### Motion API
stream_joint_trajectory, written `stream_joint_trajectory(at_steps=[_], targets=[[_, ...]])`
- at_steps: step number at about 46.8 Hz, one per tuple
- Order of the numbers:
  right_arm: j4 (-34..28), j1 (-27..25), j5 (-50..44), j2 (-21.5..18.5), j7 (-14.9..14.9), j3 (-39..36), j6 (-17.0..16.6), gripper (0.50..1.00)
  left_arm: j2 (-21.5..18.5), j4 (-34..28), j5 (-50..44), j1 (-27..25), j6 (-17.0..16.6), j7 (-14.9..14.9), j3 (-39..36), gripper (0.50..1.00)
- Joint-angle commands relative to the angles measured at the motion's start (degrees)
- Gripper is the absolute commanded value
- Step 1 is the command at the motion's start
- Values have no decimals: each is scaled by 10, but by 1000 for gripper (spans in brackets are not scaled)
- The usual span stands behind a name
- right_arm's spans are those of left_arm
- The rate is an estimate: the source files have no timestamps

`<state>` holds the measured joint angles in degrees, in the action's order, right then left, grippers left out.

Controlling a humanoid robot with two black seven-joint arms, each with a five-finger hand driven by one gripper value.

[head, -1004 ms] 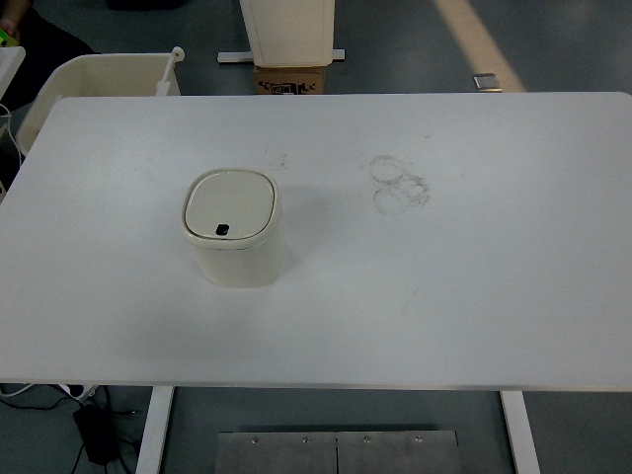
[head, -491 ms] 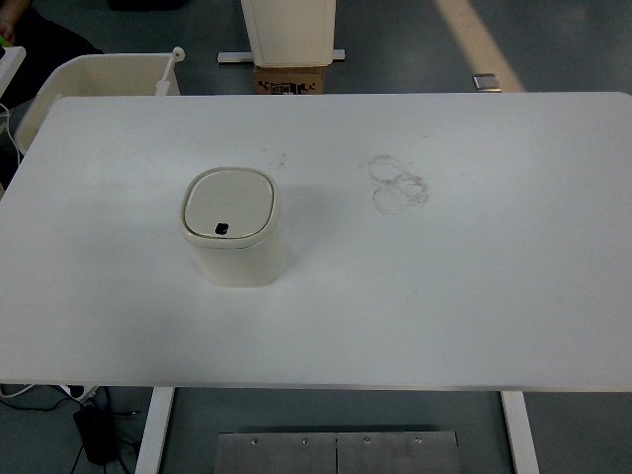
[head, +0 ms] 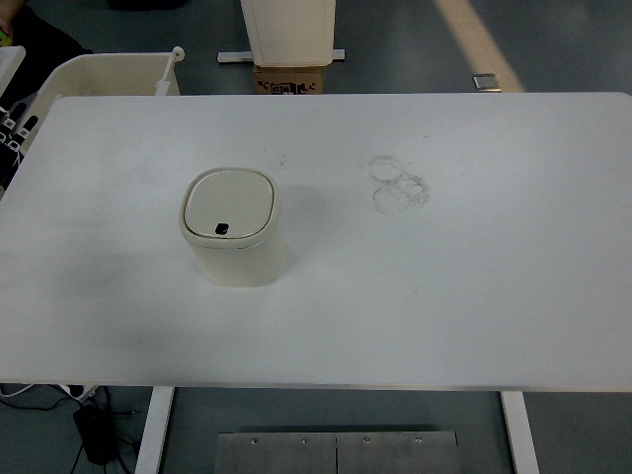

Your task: Close trash bin

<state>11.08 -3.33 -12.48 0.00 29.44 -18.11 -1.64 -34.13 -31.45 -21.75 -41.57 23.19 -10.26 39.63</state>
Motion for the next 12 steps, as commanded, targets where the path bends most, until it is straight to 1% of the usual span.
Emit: stream_joint_trajectory(at_steps=[1,12], targets=[[0,0,0,0,0,0,0,991,0,0,0,1,0,0,0,1000],[0,0,0,0,1,0,0,991,0,0,1,5,1,0,0,1000]])
